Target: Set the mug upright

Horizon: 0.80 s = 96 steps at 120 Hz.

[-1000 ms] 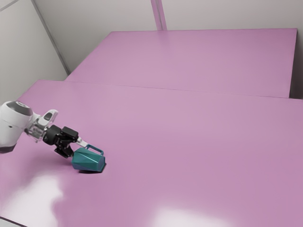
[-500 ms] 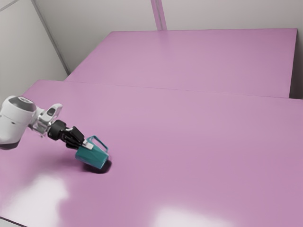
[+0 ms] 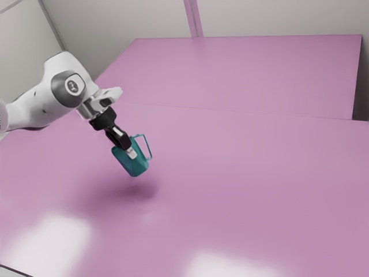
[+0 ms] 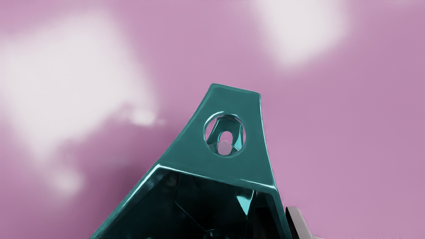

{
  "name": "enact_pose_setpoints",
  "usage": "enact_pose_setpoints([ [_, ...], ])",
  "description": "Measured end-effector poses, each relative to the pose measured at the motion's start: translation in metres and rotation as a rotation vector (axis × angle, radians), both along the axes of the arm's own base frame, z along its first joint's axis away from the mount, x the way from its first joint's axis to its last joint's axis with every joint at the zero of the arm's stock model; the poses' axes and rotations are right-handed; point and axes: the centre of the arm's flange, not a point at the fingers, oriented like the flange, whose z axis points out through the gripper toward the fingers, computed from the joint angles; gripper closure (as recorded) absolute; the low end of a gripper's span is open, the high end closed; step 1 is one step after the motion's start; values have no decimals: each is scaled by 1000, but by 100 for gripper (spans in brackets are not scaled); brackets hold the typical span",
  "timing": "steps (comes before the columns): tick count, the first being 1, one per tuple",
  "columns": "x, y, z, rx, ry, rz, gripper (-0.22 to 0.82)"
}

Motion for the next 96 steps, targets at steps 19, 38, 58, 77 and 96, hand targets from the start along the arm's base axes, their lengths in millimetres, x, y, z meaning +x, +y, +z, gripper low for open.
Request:
enact_pose_setpoints([
  [19, 18, -15, 13, 231, -47, -24, 77],
  [38, 25, -11, -9, 314, -42, 44, 77],
  [58, 19, -7, -40, 347, -48, 131, 78],
  [77, 22, -5, -59, 352, -61, 205, 78],
  [96, 28, -18, -77, 349, -57, 236, 78],
])
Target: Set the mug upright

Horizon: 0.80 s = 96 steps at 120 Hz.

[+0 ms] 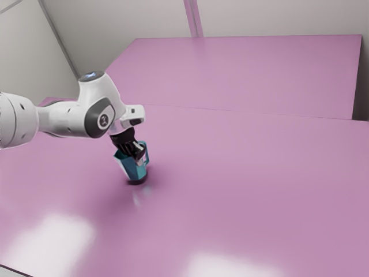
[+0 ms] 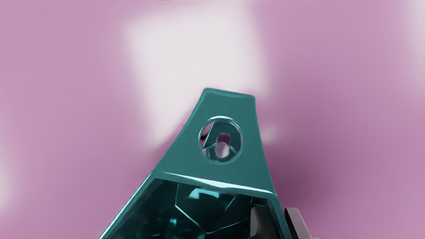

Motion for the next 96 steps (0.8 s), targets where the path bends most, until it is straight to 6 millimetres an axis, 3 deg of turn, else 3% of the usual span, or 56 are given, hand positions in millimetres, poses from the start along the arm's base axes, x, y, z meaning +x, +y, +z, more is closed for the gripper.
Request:
enact_pose_setpoints([
  [20, 3, -6, -8, -7, -1, 36, 74],
  [40, 4, -4, -4, -19, -10, 69, 39],
  [52, 5, -6, 15, -23, -41, 78, 24],
  [65, 13, -10, 58, -36, -75, 85, 15],
  [85, 41, -15, 166, -51, -129, 72, 7],
  [96, 41, -16, 207, -49, -128, 65, 4],
])
